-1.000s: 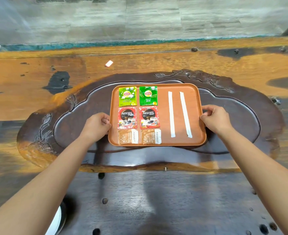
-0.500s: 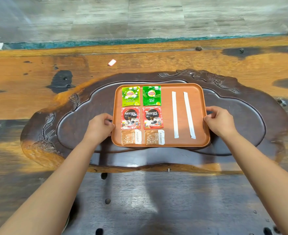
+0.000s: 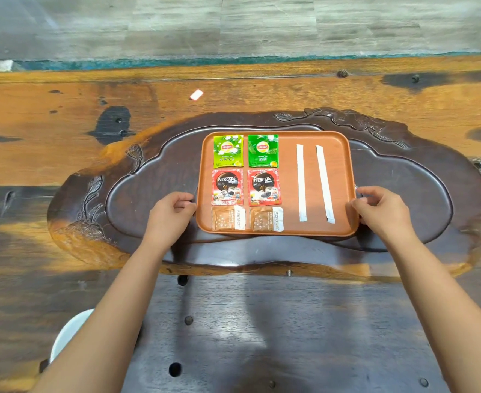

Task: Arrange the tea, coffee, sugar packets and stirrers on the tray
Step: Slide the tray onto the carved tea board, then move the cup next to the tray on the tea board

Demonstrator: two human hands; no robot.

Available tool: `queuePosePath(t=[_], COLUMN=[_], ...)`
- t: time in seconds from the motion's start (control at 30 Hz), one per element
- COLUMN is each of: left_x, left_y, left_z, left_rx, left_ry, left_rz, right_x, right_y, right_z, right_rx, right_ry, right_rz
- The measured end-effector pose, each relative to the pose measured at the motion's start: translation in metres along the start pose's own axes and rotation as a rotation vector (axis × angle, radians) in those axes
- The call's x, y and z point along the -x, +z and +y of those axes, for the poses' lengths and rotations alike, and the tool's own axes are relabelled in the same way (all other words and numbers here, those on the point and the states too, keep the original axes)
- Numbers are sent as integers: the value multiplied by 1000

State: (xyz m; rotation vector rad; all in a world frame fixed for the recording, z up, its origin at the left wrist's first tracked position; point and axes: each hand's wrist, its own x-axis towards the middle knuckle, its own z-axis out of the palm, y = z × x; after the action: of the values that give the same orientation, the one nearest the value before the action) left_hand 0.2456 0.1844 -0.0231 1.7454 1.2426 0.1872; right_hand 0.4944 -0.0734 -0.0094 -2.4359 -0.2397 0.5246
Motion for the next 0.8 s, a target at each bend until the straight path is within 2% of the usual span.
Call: queuePosePath(t=[0.17, 0.27, 0.37, 0.47, 0.63, 0.8], left_x=[46, 84, 121, 148, 165, 175], left_y=[-3, 3, -2, -19, -69, -123], left_z=[-17, -24, -37, -60, -108, -157], left_rx=[103, 58, -120, -393, -592, -746], left_ry=[-9, 62, 235, 344, 317, 193], left_rz=[11, 61, 99, 127, 199, 226], right_x=[60, 97, 132, 160, 188, 198], right_y=[-3, 20, 57, 90, 126, 144], right_z=[-1, -3, -1, 4, 17, 40], right_rx=[21, 16, 36, 194, 452, 664], right_ry=[-70, -141, -263, -438, -724, -784], right_rz=[77, 32, -62, -119, -145, -251])
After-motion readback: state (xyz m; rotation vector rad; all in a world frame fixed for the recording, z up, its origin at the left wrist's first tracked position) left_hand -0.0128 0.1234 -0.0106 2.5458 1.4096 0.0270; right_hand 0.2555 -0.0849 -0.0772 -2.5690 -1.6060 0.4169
